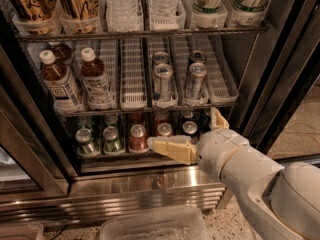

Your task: Pick blue plastic bottle from middle shelf of fridge

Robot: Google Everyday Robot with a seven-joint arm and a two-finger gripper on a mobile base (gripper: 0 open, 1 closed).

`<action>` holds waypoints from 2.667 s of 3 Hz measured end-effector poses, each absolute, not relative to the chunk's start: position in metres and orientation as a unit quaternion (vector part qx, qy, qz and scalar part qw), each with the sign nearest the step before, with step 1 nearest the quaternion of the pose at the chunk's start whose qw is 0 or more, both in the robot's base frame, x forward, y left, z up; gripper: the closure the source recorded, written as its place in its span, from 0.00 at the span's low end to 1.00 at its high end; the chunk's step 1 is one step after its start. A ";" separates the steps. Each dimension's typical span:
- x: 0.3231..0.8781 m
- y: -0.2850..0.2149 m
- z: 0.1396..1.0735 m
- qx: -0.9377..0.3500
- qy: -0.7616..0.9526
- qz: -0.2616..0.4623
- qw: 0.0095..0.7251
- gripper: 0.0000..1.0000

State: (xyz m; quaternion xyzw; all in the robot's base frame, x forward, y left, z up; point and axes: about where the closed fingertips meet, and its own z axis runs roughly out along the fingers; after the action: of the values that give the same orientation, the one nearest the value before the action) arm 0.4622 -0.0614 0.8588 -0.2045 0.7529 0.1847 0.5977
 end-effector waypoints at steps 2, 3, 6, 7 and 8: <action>0.460 -0.056 0.860 -0.205 0.746 0.176 0.608 0.00; 0.451 -0.062 0.840 -0.219 0.738 0.129 0.625 0.00; 0.436 0.080 0.833 -0.258 0.665 0.220 0.665 0.00; 0.439 0.100 0.832 -0.240 0.658 0.228 0.677 0.00; 0.446 0.110 0.835 -0.236 0.647 0.217 0.692 0.00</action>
Offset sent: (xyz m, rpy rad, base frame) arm -0.0241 0.0586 -0.0182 -0.0187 -0.1983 -0.0770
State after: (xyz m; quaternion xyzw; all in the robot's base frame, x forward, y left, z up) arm 0.4462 0.1102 0.8354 -0.2356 0.6471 0.2168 0.6919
